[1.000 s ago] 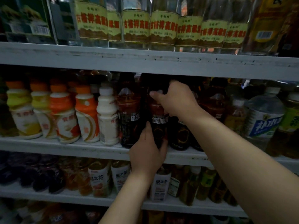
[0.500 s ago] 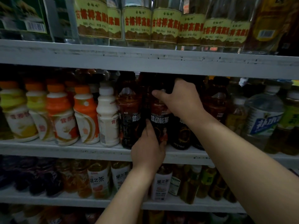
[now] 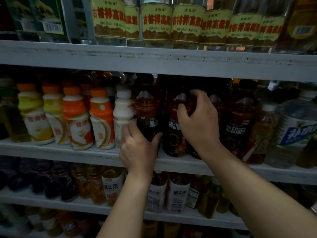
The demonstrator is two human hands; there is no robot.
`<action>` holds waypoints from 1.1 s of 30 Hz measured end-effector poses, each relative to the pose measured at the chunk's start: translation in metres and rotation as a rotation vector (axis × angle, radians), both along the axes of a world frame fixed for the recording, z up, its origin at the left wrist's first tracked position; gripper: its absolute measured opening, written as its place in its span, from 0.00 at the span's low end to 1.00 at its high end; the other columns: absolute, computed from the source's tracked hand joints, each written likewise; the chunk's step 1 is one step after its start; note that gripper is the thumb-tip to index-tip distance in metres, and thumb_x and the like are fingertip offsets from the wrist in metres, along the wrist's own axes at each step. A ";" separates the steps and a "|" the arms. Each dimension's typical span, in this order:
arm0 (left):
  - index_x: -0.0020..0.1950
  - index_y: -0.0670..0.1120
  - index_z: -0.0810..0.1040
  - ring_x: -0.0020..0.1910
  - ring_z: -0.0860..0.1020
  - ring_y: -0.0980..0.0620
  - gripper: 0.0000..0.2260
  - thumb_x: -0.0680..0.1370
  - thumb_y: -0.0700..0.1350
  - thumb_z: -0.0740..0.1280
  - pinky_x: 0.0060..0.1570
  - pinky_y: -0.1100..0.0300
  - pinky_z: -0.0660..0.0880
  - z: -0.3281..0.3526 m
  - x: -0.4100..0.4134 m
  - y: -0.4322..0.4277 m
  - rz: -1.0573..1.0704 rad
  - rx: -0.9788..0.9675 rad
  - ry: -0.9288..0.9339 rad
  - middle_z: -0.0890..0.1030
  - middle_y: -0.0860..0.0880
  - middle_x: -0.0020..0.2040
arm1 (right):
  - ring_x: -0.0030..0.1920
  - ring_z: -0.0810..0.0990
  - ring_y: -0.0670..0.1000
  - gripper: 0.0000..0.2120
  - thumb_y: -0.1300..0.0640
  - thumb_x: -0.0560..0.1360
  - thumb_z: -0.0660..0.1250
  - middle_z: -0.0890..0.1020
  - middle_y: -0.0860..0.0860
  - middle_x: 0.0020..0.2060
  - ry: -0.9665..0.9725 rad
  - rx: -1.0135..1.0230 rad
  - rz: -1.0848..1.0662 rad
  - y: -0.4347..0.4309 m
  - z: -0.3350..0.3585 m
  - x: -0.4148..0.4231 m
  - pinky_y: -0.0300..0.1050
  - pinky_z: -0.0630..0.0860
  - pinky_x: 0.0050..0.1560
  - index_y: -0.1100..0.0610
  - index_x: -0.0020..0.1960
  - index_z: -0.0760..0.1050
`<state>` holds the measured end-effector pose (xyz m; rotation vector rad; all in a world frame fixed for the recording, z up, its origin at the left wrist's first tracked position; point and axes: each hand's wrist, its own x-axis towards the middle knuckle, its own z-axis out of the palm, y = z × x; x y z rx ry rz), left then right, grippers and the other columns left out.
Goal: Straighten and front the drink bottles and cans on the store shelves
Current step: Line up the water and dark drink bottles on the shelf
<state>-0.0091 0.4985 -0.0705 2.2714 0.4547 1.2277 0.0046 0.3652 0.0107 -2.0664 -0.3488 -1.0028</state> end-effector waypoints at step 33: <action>0.58 0.48 0.77 0.40 0.80 0.48 0.16 0.75 0.56 0.65 0.34 0.60 0.74 -0.027 -0.025 0.054 -0.339 0.098 0.040 0.81 0.49 0.43 | 0.50 0.79 0.46 0.15 0.63 0.73 0.63 0.76 0.48 0.59 -0.167 -0.099 0.231 0.049 -0.033 -0.018 0.33 0.73 0.51 0.59 0.60 0.76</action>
